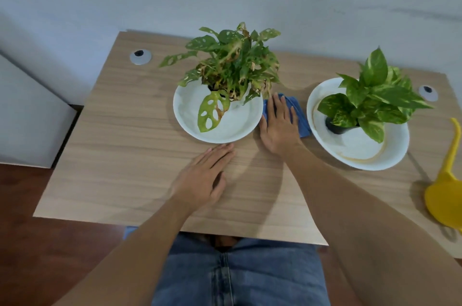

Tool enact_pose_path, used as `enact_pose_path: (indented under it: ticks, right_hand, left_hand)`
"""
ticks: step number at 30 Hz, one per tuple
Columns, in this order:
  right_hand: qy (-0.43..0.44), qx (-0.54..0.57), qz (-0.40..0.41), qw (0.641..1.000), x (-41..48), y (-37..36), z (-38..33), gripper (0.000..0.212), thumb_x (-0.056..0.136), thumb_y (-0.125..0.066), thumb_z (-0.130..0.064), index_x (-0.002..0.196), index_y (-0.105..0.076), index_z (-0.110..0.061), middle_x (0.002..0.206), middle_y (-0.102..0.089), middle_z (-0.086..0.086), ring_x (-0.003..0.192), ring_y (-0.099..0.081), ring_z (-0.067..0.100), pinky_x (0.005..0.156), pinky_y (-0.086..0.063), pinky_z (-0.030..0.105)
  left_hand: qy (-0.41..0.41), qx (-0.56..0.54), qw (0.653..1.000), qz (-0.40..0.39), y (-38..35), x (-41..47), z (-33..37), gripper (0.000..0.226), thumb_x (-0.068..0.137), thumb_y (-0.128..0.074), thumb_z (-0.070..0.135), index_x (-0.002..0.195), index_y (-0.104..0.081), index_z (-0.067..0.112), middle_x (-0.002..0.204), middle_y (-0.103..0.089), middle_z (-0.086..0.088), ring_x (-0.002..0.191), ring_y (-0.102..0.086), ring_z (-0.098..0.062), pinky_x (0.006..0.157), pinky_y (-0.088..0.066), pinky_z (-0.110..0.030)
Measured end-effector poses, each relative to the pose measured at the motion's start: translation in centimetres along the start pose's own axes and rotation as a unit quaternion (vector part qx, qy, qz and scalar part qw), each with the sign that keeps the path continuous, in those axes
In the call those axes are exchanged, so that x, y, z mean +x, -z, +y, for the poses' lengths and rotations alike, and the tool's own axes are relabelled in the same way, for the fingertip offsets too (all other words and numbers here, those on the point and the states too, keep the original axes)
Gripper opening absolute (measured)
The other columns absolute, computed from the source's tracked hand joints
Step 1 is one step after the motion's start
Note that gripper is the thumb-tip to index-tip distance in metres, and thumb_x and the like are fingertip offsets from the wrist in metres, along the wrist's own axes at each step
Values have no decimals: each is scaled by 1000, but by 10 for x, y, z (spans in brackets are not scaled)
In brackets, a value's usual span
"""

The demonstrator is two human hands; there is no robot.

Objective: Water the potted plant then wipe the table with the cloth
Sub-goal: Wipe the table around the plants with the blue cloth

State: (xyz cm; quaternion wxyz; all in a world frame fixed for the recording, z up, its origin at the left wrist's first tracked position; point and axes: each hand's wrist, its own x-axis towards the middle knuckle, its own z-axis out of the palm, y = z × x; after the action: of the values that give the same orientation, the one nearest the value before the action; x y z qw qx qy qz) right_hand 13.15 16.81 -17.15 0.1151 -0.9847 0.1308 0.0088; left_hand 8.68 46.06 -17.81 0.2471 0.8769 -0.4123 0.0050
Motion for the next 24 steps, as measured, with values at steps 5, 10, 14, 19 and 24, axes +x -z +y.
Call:
enact_pose_path:
  ticks: [5, 10, 14, 19, 24]
  right_hand:
    - [16, 7, 22, 1000, -35, -3, -5, 68, 115, -14, -54, 174, -8, -21, 182, -6, -5, 168, 2, 15, 135, -6, 49]
    - [48, -4, 8, 999, -86, -9, -18, 68, 115, -11, -56, 174, -1, -23, 182, 1, -8, 167, 9, 11, 135, -5, 48]
    - [67, -25, 10, 997, -113, -15, -32, 68, 115, -13, -55, 174, -3, -22, 182, 0, -7, 167, 8, 11, 135, -7, 48]
    - [104, -42, -4, 994, -132, -18, -48, 68, 116, -17, -55, 174, -5, -21, 182, -3, -6, 168, 5, 13, 135, -9, 49]
    - [155, -64, -15, 986, -146, -22, -69, 69, 115, -18, -56, 174, -10, -20, 182, -7, -5, 168, 2, 13, 134, -12, 48]
  left_hand:
    - [17, -32, 999, 29, 1, -2, 2, 58, 105, -57, 20, 162, -54, 14, 177, -41, 2, 165, -37, -15, 131, -37, -48]
    - [33, -40, 996, 70, 3, -12, 2, 51, 99, -59, 13, 149, -67, 8, 163, -57, -1, 152, -55, -20, 119, -52, -45]
    - [41, -27, 996, 70, 19, -34, -21, 49, 102, -56, 18, 149, -67, 11, 162, -58, 0, 147, -60, -22, 117, -54, -44]
    - [123, 4, 991, 58, 58, -70, -80, 56, 104, -49, 30, 156, -61, 12, 165, -54, -6, 146, -59, -33, 122, -48, -51]
    - [186, 64, 980, 17, 101, -103, -136, 68, 109, -37, 47, 170, -40, 18, 178, -37, -6, 162, -39, -31, 132, -33, -55]
